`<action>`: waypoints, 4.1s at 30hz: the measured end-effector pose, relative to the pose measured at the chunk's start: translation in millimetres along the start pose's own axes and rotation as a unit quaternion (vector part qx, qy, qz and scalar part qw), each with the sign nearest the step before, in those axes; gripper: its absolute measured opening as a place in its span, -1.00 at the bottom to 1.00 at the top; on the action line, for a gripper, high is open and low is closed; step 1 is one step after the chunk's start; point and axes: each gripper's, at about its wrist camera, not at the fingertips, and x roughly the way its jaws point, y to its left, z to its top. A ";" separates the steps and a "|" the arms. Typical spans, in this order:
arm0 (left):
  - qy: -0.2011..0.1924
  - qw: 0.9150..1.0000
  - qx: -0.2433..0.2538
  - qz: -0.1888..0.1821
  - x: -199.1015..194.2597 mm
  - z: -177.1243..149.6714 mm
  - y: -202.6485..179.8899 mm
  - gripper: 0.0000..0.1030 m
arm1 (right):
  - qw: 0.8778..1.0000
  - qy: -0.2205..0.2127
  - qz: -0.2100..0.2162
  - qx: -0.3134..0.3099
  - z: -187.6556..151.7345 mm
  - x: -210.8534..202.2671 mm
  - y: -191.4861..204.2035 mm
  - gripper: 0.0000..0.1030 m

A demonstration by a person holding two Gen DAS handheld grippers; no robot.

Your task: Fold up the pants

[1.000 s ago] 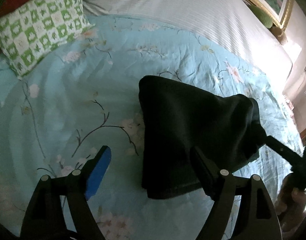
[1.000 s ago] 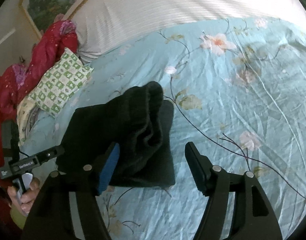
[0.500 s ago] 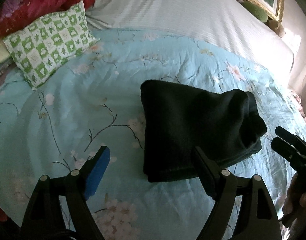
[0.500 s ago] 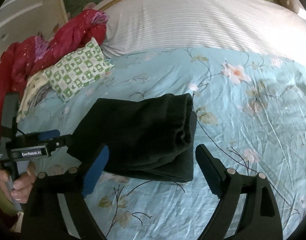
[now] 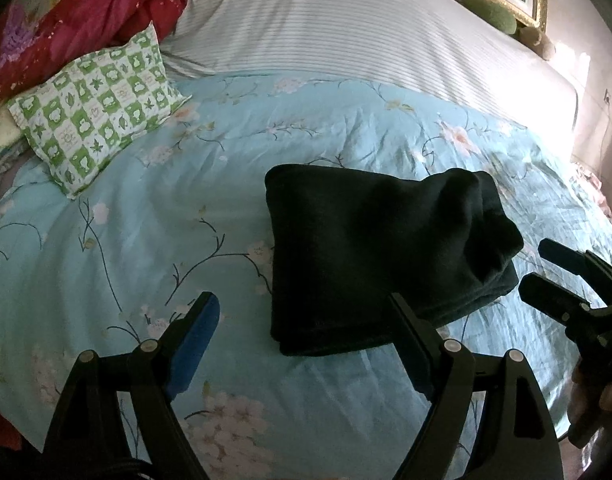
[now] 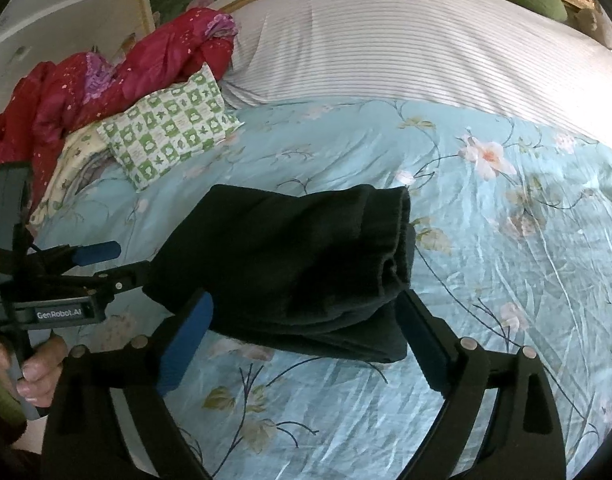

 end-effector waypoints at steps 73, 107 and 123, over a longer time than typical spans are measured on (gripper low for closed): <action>-0.025 0.999 0.025 0.034 7.0 -12.6 0.2 0.68 | 0.999 -0.032 -0.012 -0.030 -16.0 14.3 17.9 0.92; -0.033 0.998 0.034 0.029 2.1 -11.7 -7.6 0.69 | 0.999 -0.036 -0.011 -0.031 -11.0 11.2 20.5 0.93; -0.034 0.998 0.035 0.028 1.5 -4.5 -9.1 0.69 | 0.999 -0.039 -0.022 -0.009 -9.5 6.3 7.7 0.94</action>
